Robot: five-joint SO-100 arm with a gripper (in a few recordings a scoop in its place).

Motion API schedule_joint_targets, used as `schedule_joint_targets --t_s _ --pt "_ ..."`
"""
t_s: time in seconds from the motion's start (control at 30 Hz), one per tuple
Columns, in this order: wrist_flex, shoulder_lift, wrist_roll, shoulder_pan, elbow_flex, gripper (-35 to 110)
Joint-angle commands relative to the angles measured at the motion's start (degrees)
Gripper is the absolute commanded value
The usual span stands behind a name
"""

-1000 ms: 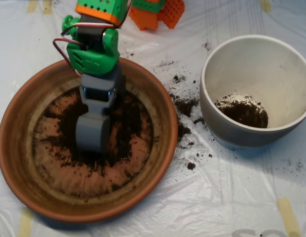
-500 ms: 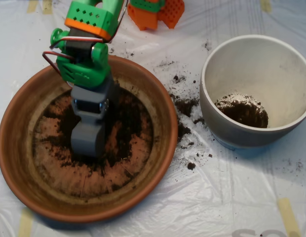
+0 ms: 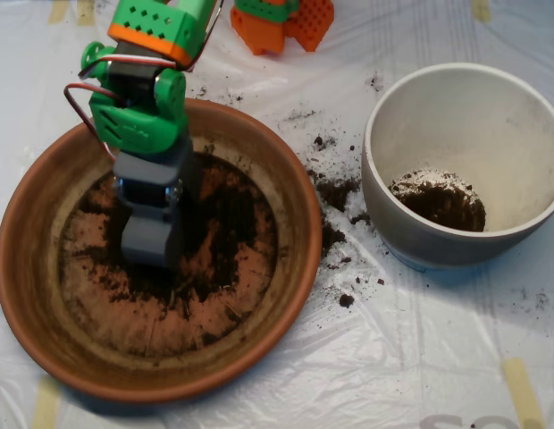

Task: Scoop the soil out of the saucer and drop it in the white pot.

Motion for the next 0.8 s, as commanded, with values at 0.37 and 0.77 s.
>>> schedule_joint_targets --t_s 0.37,0.77 --pt "0.62 17.40 1.41 -3.08 5.36 0" --pt "4.04 30.41 1.05 -9.58 6.86 0"
